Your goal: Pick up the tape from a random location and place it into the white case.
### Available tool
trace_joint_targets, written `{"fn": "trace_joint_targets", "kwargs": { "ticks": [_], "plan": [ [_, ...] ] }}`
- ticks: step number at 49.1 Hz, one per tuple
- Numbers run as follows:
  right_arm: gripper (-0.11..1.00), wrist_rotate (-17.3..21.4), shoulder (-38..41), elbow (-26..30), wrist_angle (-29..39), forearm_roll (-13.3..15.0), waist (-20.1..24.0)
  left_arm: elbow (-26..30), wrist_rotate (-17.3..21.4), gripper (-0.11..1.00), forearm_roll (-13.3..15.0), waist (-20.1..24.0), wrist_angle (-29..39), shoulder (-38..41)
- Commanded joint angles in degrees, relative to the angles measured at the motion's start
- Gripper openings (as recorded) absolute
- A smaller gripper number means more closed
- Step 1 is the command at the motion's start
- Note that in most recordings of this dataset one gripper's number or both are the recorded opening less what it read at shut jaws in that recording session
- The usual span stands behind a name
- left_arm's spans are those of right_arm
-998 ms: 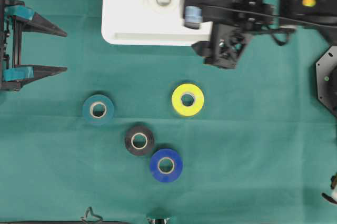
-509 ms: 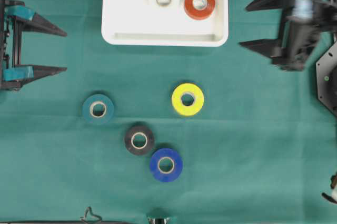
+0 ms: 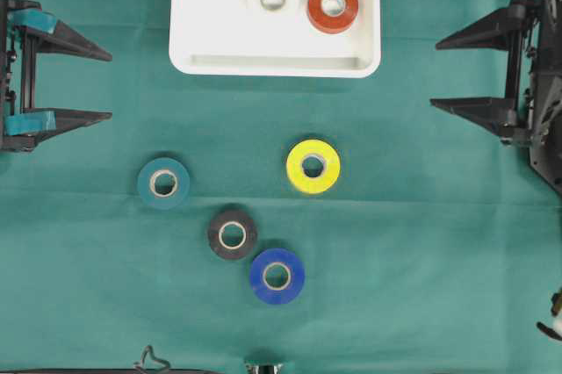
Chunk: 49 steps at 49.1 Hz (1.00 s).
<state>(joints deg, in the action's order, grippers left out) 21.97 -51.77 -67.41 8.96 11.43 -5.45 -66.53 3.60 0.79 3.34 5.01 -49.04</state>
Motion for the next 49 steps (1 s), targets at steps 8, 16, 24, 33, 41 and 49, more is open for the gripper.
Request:
{"fn": "trace_joint_targets", "kwargs": {
  "ticks": [8, 16, 24, 33, 41, 49],
  "plan": [
    [0.88, 0.00, 2.37, -1.32, -4.04, 0.09, -0.79, 0.62, 0.09, 0.97, 0.18, -0.09, -0.44, 0.18],
    [0.88, 0.00, 2.81, -1.58, -4.75, 0.09, -0.79, 0.62, 0.00, 0.97, 0.09, -0.09, -0.44, 0.18],
    [0.88, 0.00, 2.90, -1.58, -5.19, 0.09, -0.79, 0.62, 0.00, 0.97, 0.09, -0.09, -0.44, 0.18],
    [0.88, 0.00, 2.90, -1.67, -5.19, 0.09, -0.79, 0.62, 0.00, 0.97, 0.18, -0.09, -0.44, 0.18],
    [0.88, 0.00, 2.90, -1.58, -5.19, 0.09, -0.79, 0.62, -0.09, 0.97, 0.18, -0.26, -0.44, 0.18],
    [0.88, 0.00, 2.90, -1.58, -5.10, 0.09, -0.79, 0.70, -0.09, 0.97, 0.18, -2.90, -0.44, 0.26]
  ]
}}
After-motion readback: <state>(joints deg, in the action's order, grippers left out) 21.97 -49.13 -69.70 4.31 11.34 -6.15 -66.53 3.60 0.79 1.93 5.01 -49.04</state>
